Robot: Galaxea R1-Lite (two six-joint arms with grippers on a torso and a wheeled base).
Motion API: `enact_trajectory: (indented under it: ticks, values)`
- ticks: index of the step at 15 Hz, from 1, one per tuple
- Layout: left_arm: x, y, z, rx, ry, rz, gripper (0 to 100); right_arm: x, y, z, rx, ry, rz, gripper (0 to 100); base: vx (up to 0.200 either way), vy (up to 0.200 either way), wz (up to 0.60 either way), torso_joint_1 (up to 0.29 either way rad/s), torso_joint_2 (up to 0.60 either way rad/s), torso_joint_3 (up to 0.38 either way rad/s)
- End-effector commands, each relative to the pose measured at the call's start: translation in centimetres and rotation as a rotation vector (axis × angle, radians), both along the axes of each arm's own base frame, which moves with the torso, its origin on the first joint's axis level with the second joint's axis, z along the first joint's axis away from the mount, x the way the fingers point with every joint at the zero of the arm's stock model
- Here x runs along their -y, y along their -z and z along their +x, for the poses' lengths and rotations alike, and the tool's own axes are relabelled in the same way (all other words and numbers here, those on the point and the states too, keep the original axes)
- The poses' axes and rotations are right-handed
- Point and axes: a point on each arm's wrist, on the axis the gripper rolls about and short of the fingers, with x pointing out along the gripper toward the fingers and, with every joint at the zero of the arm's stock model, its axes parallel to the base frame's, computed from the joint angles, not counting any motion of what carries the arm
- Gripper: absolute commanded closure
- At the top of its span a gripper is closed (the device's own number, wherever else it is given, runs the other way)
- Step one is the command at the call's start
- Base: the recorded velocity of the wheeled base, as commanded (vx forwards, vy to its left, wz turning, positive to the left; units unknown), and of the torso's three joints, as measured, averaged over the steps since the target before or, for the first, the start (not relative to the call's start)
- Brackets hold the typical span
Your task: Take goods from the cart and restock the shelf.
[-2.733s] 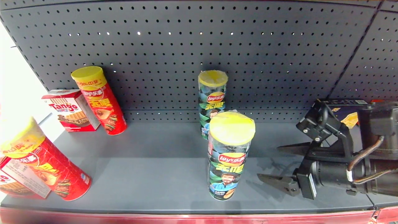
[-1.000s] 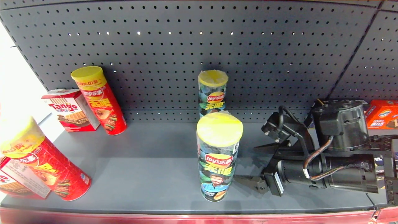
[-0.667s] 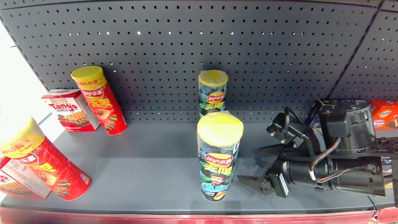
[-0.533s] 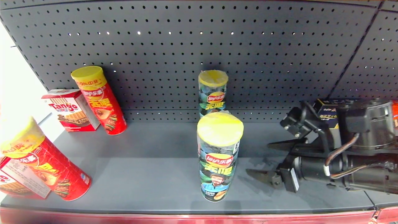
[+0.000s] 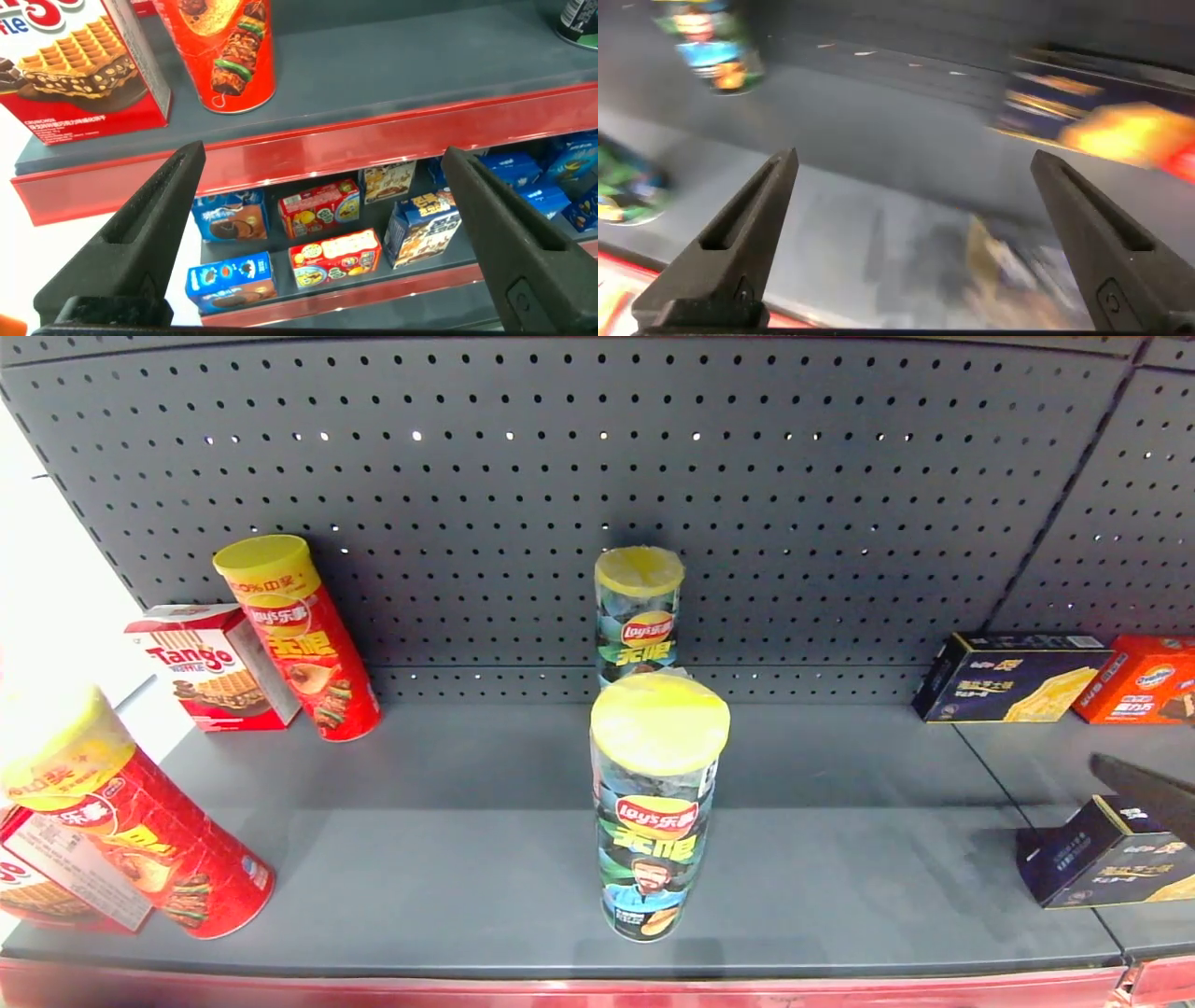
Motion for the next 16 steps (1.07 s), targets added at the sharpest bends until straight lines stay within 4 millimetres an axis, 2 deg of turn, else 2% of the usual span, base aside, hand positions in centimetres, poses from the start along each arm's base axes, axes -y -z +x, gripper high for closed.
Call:
enact_trajectory:
  ticks: [1, 4, 5, 6, 8, 10, 12, 14, 16]
  values:
    - [0.0, 0.0, 0.0, -0.001, 0.000, 0.000, 0, 2.3, 6.0, -8.4, 0.165, 0.208, 0.016, 0, 0.000, 0.000, 0.00, 0.000, 0.00, 0.000]
    - [0.0, 0.0, 0.0, -0.001, 0.000, 0.000, 0, 2.8, 10.6, -11.6, 0.133, 0.254, 0.003, 0, 0.000, 0.000, 0.00, 0.000, 0.00, 0.000]
    - [0.0, 0.0, 0.0, -0.001, 0.000, 0.000, 0, 2.8, 12.0, -11.5, 0.091, 0.265, 0.006, 0, 0.000, 0.000, 0.00, 0.000, 0.00, 0.000]
    - [0.0, 0.0, 0.0, -0.001, 0.000, 0.000, 0, 2.8, 12.1, -11.3, 0.097, 0.265, 0.008, 0, 0.000, 0.000, 0.00, 0.000, 0.00, 0.000]
    - [0.0, 0.0, 0.0, -0.001, 0.000, 0.000, 0, 2.6, 14.9, -10.2, 0.085, 0.254, 0.006, 0, 0.000, 0.000, 0.00, 0.000, 0.00, 0.000]
    - [0.0, 0.0, 0.0, -0.001, 0.000, 0.000, 0, 2.3, 15.5, -10.3, 0.026, 0.105, 0.000, 0, 0.000, 0.000, 0.00, 0.000, 0.00, 0.000]
    - [0.0, 0.0, 0.0, -0.001, 0.000, 0.000, 0, 2.3, 15.5, -10.2, 0.019, 0.122, 0.031, 0, 0.000, 0.000, 0.00, 0.000, 0.00, 0.000]
    - [0.0, 0.0, 0.0, -0.001, 0.000, 0.000, 0, 2.1, 16.0, -10.3, -0.034, 0.050, 0.017, 0, 0.000, 0.000, 0.00, 0.000, 0.00, 0.000]
    - [0.0, 0.0, 0.0, -0.001, 0.000, 0.000, 0, 2.2, 16.2, -10.3, -0.054, 0.084, 0.057, 0, 0.000, 0.000, 0.00, 0.000, 0.00, 0.000]
